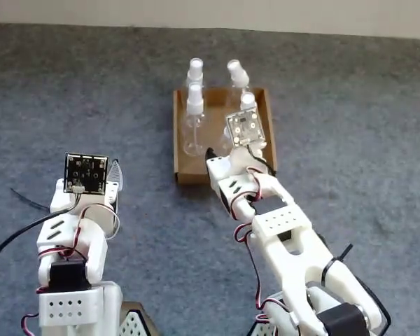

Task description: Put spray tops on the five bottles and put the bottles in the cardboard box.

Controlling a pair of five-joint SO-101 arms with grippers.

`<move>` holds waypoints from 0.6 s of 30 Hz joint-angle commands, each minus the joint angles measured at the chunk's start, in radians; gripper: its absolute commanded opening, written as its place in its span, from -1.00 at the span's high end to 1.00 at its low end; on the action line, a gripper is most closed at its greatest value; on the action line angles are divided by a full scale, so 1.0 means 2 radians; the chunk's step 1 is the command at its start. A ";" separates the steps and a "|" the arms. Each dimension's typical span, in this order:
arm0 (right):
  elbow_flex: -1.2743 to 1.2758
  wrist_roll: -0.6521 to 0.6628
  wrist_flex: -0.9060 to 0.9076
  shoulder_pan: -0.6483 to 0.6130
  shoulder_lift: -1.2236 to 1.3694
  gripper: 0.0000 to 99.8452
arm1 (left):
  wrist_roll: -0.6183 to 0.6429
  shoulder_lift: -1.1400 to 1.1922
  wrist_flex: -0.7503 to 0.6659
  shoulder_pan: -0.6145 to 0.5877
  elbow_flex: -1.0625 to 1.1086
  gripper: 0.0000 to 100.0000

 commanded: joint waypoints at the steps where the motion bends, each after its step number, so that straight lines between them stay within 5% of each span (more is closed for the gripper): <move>1: -0.010 0.005 0.024 -0.008 -0.008 0.55 | -0.003 -0.005 -0.011 -0.005 -0.003 0.70; 18: -0.006 0.005 0.125 -0.006 -0.170 0.56 | -0.003 -0.005 -0.012 -0.005 -0.002 0.70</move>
